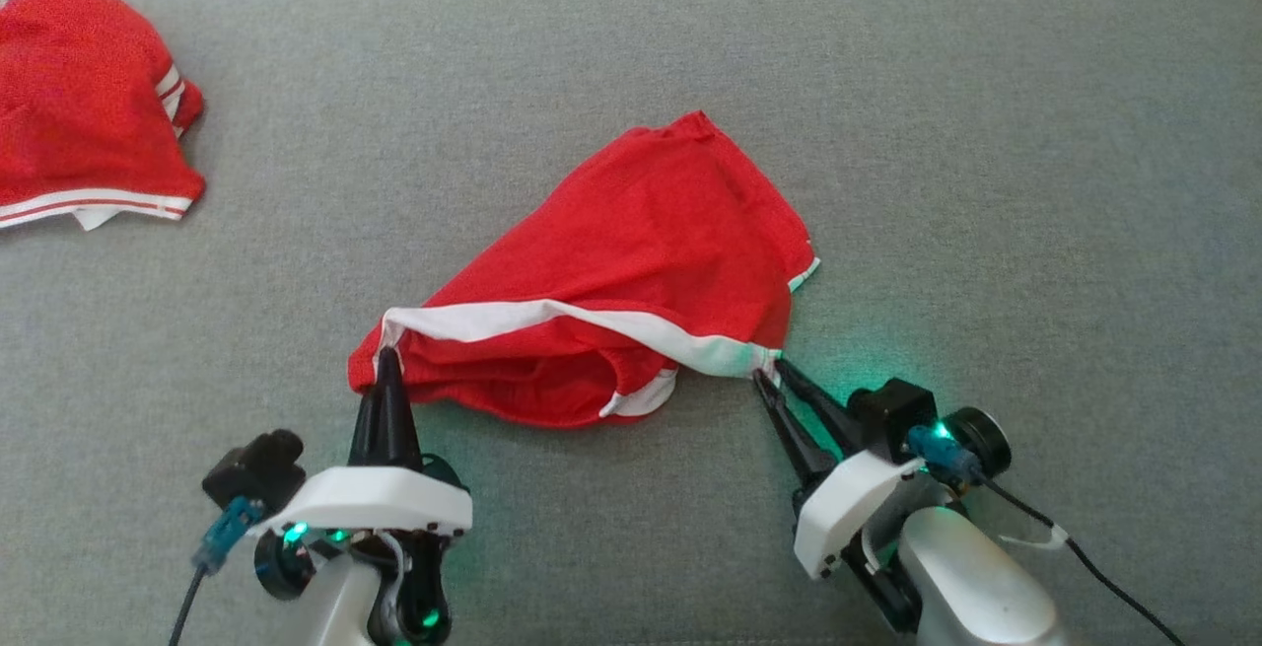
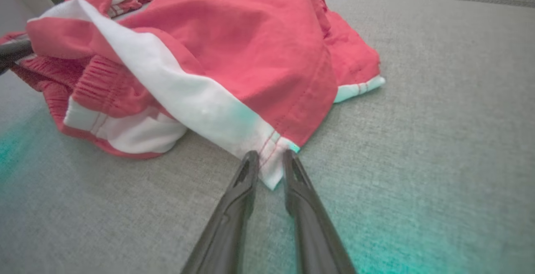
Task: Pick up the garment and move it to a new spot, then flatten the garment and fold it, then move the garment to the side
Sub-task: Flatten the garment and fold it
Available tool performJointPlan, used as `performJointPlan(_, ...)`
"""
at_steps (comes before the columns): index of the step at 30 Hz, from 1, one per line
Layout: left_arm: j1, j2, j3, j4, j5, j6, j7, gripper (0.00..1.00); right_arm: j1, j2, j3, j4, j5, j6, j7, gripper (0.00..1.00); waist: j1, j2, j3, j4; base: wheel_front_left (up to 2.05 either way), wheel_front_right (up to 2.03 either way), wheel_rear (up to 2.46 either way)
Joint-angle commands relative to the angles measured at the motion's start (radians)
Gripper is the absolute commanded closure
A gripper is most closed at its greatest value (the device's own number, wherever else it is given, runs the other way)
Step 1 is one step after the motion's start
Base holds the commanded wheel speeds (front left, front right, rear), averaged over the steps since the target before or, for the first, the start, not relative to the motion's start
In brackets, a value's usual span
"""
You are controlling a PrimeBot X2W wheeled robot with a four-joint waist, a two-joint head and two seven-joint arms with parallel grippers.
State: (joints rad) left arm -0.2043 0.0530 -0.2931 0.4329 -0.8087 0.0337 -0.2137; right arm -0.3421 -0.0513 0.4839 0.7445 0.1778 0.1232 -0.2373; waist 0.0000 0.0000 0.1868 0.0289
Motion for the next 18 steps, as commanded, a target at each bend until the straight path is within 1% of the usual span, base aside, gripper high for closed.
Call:
performJointPlan(1, -0.038, 0.008, 0.022, -0.034, 0.009, -0.004, -0.008, 1.00, -0.033, 0.001, 0.023, -0.016, 0.009, 0.008, -0.005, 0.83, 0.0000, 0.0000, 0.000, -0.001, 0.00, 0.00, 0.00)
performJointPlan(2, -0.038, 0.009, 0.022, -0.036, 0.008, -0.003, -0.007, 1.00, -0.036, 0.001, 0.028, -0.010, 0.012, 0.008, -0.006, 0.96, 0.0000, 0.0000, -0.001, -0.002, 0.00, 0.00, 0.00)
performJointPlan(3, -0.037, 0.010, 0.022, -0.039, 0.008, -0.003, -0.007, 1.00, -0.040, 0.001, 0.032, -0.003, 0.016, 0.008, -0.006, 1.00, 0.0000, 0.0000, -0.001, -0.003, 0.00, 0.00, 0.00)
performJointPlan(5, -0.036, 0.013, 0.022, -0.044, 0.007, -0.002, -0.005, 1.00, -0.049, 0.001, 0.038, 0.016, 0.016, 0.008, -0.006, 1.00, 0.0000, 0.0000, -0.001, -0.006, 0.00, 0.00, 0.00)
performJointPlan(7, -0.035, 0.016, 0.022, -0.048, 0.006, 0.000, -0.002, 1.00, -0.061, 0.001, 0.047, 0.037, 0.011, 0.008, -0.007, 0.80, 0.0000, 0.0000, 0.000, -0.009, 0.00, 0.00, 0.00)
performJointPlan(9, -0.036, 0.019, 0.021, -0.053, 0.006, 0.001, 0.001, 1.00, -0.074, 0.001, 0.057, 0.054, 0.011, 0.008, -0.007, 0.65, 0.0000, 0.0000, 0.001, -0.009, 0.00, 0.00, 0.00)
performJointPlan(11, -0.036, 0.021, 0.020, -0.057, 0.005, 0.002, 0.003, 1.00, -0.087, 0.001, 0.073, 0.068, 0.011, 0.008, -0.005, 0.53, 0.0000, 0.0000, 0.002, -0.009, 0.00, 0.00, 0.00)
performJointPlan(12, -0.035, 0.022, 0.019, -0.058, 0.005, 0.002, 0.005, 1.00, -0.093, 0.001, 0.081, 0.074, 0.013, 0.008, -0.004, 0.45, 0.0000, 0.0000, 0.003, -0.009, 0.00, 0.00, 0.00)
performJointPlan(13, -0.035, 0.023, 0.018, -0.059, 0.005, 0.003, 0.006, 1.00, -0.099, 0.001, 0.090, 0.080, 0.014, 0.008, -0.001, 0.41, 0.0000, 0.0000, 0.003, -0.008, 0.00, 0.00, 0.00)
performJointPlan(16, -0.034, 0.024, 0.014, -0.062, 0.005, 0.004, 0.009, 1.00, -0.110, 0.001, 0.117, 0.095, 0.025, 0.008, 0.013, 0.68, 0.0000, 0.0000, 0.002, -0.004, 0.00, 0.00, 0.00)
performJointPlan(17, -0.034, 0.024, 0.012, -0.063, 0.006, 0.004, 0.010, 1.00, -0.112, 0.001, 0.124, 0.099, 0.028, 0.008, 0.017, 0.81, 0.0000, 0.0000, 0.002, -0.002, 0.00, 0.00, 0.00)
performJointPlan(18, -0.034, 0.024, 0.010, -0.064, 0.006, 0.004, 0.011, 1.00, -0.114, 0.001, 0.128, 0.103, 0.032, 0.008, 0.018, 0.96, 0.0000, 0.0000, 0.001, -0.001, 0.00, 0.00, 0.00)
